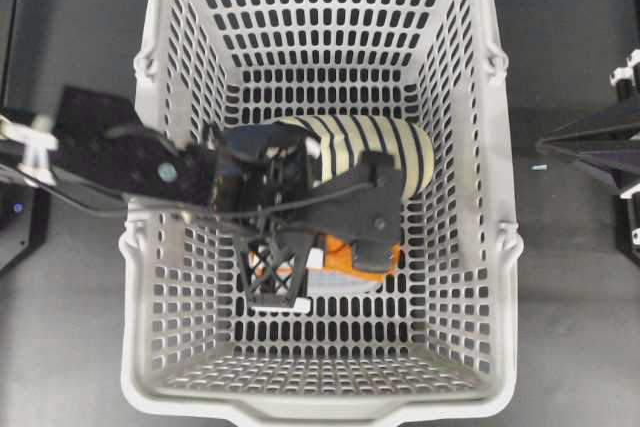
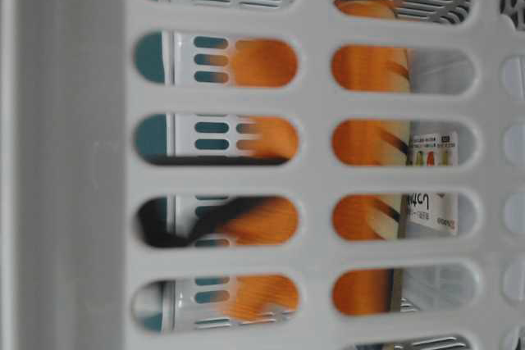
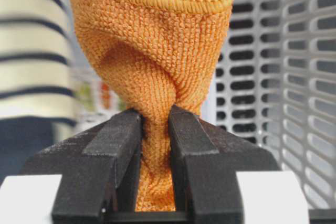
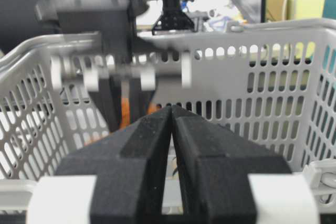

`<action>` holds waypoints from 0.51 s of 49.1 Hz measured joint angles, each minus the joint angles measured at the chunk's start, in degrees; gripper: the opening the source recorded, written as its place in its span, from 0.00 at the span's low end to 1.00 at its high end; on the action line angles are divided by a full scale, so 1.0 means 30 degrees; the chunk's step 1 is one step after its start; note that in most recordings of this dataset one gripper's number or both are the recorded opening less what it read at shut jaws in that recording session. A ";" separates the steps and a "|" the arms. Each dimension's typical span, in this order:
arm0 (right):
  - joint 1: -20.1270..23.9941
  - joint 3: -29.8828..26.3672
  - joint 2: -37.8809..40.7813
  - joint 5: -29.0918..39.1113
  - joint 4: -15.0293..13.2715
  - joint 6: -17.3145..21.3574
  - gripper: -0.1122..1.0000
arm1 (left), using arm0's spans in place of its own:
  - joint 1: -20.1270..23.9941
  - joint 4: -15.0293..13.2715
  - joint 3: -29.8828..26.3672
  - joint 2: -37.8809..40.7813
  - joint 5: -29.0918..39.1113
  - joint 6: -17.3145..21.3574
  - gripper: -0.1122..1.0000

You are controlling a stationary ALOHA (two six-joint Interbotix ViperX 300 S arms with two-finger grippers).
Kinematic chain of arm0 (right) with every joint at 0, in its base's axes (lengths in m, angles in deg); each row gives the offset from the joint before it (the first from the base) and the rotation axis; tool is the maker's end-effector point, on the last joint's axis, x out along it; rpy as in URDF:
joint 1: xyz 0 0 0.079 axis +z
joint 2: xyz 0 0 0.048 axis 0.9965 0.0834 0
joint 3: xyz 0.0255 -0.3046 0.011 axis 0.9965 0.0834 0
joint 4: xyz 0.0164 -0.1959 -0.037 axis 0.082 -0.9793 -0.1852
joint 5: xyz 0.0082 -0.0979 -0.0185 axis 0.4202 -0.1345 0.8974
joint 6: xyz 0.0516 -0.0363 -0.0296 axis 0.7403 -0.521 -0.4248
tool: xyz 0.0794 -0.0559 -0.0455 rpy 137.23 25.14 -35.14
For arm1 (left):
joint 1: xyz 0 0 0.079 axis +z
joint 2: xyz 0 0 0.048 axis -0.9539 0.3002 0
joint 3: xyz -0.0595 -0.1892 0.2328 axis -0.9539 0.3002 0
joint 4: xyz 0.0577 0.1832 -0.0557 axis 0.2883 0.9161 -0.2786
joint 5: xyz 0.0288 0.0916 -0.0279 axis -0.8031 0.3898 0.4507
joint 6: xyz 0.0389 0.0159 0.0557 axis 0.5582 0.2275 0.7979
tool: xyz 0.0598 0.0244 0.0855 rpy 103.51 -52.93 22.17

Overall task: Pick up the orange cloth from the shopping basket with the left arm.
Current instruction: 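Lift the pinched orange cloth up out of the basket with the left gripper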

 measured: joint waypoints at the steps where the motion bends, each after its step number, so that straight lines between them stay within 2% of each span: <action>1: 0.0000 0.0000 -0.0029 0.0000 0.0000 0.0000 0.10 | 0.0029 0.0000 -0.0498 -0.0059 0.0527 0.0117 0.22; 15: 0.0029 0.0000 -0.0117 -0.0029 0.0000 0.0000 0.10 | 0.0762 0.0000 -0.7090 -0.0059 0.6738 0.0645 0.21; 20: 0.0029 0.0000 -0.0205 0.0000 0.0000 0.0000 0.10 | 0.0791 -0.0029 -0.9141 0.0527 0.8525 0.0645 0.21; 25: 0.0029 0.0000 -0.0322 0.0000 0.0000 0.0000 0.10 | 0.0791 0.0000 -1.0371 0.1201 0.9844 0.0645 0.21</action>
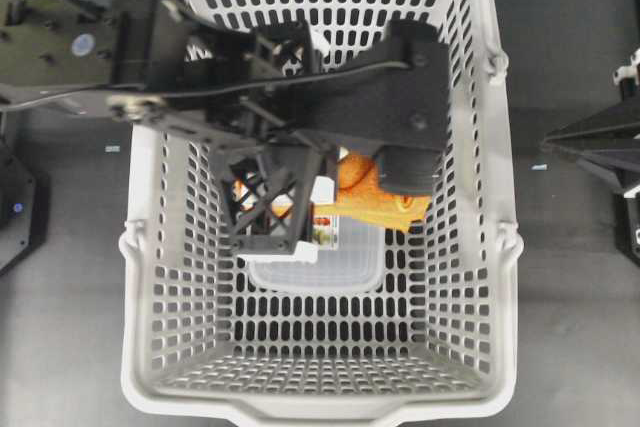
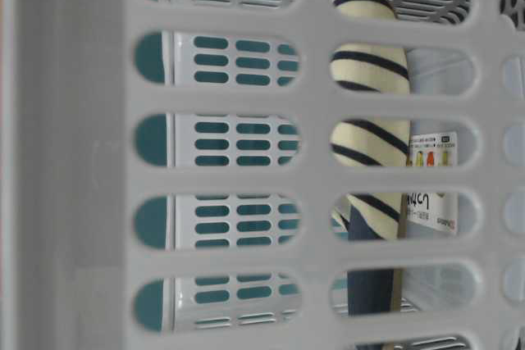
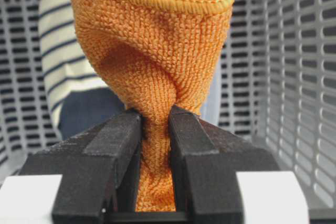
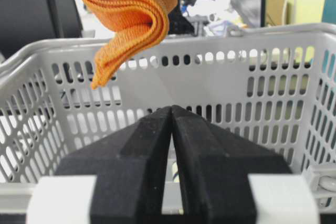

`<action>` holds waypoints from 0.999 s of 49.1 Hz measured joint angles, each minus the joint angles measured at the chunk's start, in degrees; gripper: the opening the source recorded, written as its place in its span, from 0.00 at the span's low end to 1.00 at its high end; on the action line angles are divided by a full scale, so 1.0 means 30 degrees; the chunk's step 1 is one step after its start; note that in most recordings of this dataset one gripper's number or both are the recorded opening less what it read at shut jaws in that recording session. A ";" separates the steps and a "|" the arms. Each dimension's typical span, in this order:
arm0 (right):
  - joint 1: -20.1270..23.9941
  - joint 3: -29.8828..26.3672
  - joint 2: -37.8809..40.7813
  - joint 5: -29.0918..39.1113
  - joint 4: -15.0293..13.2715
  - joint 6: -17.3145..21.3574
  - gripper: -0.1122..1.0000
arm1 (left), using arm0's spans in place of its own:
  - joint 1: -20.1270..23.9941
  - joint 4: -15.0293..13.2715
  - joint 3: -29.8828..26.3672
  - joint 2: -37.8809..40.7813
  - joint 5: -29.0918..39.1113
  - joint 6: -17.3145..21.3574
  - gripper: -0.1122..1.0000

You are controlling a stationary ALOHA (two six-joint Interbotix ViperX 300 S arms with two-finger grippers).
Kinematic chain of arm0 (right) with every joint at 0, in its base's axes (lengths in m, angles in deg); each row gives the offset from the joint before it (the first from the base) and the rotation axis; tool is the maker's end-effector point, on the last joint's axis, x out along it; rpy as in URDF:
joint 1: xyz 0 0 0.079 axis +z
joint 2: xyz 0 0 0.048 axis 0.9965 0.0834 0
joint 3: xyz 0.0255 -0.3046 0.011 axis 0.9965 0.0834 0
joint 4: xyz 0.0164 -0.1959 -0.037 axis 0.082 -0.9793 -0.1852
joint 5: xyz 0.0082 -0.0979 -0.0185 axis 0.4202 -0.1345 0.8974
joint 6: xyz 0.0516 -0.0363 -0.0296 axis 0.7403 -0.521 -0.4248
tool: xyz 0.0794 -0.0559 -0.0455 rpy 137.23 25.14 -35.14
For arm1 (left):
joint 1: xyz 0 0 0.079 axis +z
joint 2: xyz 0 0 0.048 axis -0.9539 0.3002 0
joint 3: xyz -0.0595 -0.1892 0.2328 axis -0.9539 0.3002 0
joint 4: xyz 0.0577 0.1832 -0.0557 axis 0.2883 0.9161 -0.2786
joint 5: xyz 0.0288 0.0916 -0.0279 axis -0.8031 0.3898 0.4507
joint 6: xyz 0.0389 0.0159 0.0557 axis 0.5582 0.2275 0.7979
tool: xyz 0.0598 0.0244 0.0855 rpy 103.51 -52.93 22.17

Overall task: Pick up the orange cloth from the shopping basket with the left arm.
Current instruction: 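Lift the pinched orange cloth up out of the basket with the left gripper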

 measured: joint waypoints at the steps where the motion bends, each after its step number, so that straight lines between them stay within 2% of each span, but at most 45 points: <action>1: 0.0000 0.0000 -0.0029 0.0000 0.0000 0.0000 0.10 | 0.0000 0.0000 -0.0176 0.0117 0.0205 0.0000 0.21; 8: -0.0029 -0.0029 -0.0176 0.0000 0.0000 0.0000 0.10 | 0.0000 0.0000 -0.0732 0.0381 0.0938 -0.0029 0.21; 49: -0.0029 0.0088 -0.0264 0.0029 0.0000 0.0176 0.10 | -0.0029 0.0000 -0.0264 0.0381 0.1084 -0.0029 0.21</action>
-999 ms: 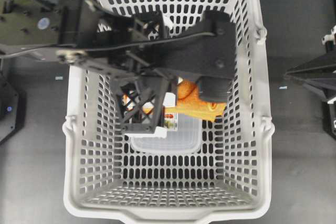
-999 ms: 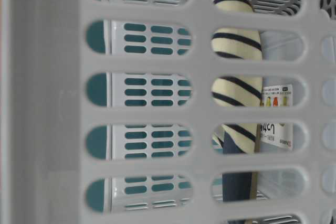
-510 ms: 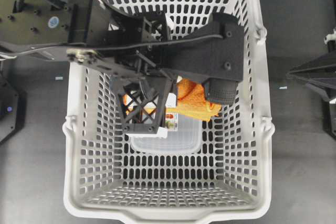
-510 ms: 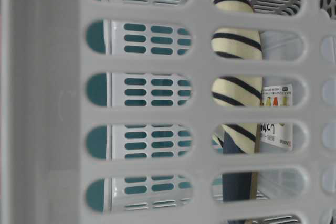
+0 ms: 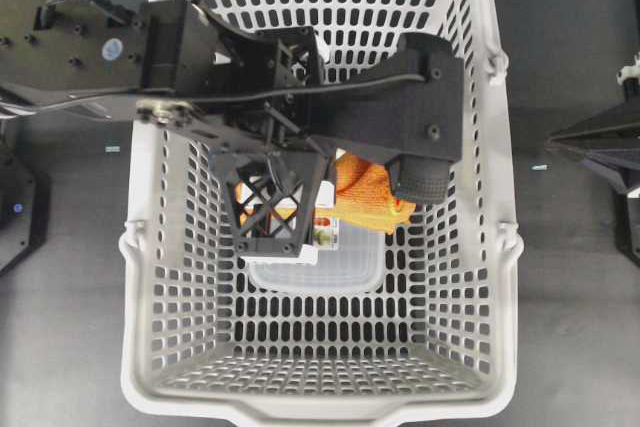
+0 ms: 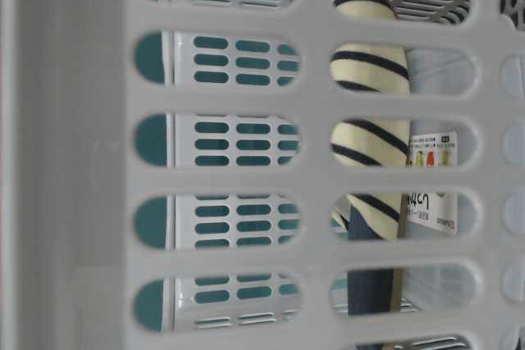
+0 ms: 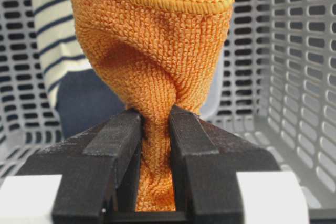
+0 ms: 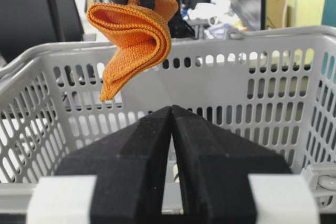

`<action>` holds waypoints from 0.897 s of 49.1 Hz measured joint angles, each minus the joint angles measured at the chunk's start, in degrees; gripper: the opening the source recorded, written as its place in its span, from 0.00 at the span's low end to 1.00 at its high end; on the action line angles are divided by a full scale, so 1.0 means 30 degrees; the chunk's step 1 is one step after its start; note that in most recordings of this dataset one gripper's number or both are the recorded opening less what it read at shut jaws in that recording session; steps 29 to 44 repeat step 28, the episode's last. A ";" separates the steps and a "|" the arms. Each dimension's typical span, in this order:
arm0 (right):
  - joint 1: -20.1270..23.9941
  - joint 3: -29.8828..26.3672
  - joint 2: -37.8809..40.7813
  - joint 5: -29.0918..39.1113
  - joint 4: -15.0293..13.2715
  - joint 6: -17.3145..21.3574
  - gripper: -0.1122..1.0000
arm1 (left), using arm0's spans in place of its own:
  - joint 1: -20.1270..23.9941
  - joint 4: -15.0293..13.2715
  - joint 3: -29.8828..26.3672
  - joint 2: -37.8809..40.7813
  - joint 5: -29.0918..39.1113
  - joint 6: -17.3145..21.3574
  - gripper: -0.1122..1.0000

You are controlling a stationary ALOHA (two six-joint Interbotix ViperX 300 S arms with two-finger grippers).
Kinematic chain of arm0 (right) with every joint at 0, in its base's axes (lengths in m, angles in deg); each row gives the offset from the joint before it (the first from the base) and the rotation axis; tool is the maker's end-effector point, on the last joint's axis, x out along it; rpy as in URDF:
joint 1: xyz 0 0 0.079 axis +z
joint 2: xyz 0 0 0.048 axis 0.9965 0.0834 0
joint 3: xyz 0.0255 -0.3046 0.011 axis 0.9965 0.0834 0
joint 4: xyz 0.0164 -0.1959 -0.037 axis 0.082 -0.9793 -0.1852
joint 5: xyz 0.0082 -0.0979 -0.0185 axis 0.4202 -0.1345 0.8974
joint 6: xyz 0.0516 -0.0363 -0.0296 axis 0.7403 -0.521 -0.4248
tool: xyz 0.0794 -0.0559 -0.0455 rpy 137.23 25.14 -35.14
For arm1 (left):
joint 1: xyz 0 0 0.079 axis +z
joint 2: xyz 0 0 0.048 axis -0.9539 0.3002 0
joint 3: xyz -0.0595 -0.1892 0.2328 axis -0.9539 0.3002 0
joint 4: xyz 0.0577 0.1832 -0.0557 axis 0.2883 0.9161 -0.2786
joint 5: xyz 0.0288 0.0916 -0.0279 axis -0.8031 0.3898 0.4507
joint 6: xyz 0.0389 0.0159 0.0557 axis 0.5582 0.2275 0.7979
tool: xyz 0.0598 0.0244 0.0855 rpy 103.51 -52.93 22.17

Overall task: Pick up the orange cloth from the shopping basket with the left arm.
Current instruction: 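Lift the pinched orange cloth up out of the basket with the left gripper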

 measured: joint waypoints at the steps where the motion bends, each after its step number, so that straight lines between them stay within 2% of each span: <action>1: 0.0029 0.0000 0.0029 0.0000 0.0000 0.0029 0.10 | 0.0029 0.0000 0.0029 0.0000 0.0000 0.0000 0.21; 44: 0.0029 0.0117 -0.0176 0.0205 0.0000 0.0029 0.10 | 0.0029 0.0000 0.0439 0.0029 0.0029 0.0000 0.21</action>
